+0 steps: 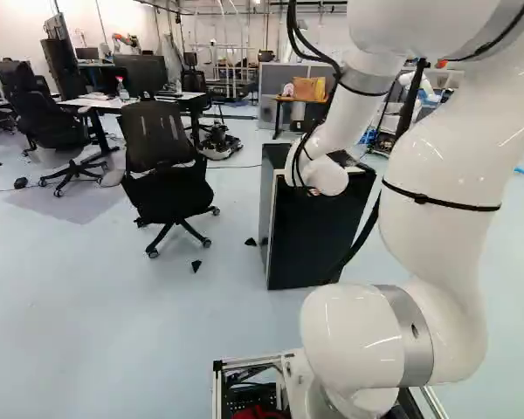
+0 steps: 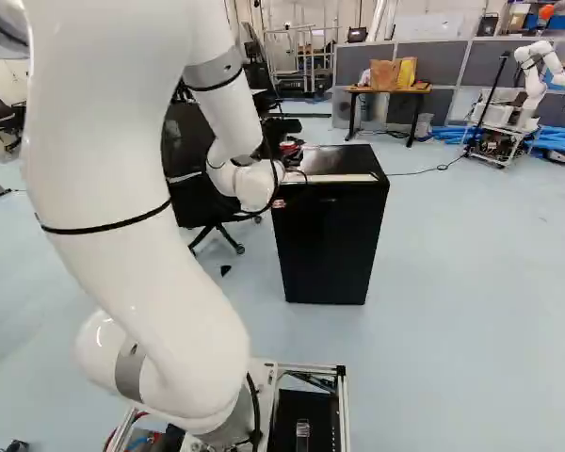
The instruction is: Grab a drink from the fridge
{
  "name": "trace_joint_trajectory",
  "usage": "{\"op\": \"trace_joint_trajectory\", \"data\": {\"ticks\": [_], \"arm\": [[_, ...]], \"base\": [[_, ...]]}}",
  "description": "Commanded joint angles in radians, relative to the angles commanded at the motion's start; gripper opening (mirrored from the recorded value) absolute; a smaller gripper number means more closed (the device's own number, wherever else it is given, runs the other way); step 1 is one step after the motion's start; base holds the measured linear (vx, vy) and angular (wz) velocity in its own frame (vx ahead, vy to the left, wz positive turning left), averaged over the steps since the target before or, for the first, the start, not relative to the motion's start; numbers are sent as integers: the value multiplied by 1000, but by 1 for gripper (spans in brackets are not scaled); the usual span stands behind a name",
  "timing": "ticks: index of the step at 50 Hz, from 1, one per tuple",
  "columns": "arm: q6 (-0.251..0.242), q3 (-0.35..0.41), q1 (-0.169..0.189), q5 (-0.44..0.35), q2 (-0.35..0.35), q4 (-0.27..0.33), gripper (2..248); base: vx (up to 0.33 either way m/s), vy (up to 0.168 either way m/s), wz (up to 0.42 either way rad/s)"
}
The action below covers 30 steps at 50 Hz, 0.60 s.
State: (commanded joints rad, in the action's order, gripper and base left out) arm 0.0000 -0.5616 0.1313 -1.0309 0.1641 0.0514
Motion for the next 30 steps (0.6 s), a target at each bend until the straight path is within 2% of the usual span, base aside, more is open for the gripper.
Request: {"op": "trace_joint_trajectory", "data": {"ticks": [30], "arm": [[0,256,-71,85,-239,-28,100]], "base": [[0,0,0]]}}
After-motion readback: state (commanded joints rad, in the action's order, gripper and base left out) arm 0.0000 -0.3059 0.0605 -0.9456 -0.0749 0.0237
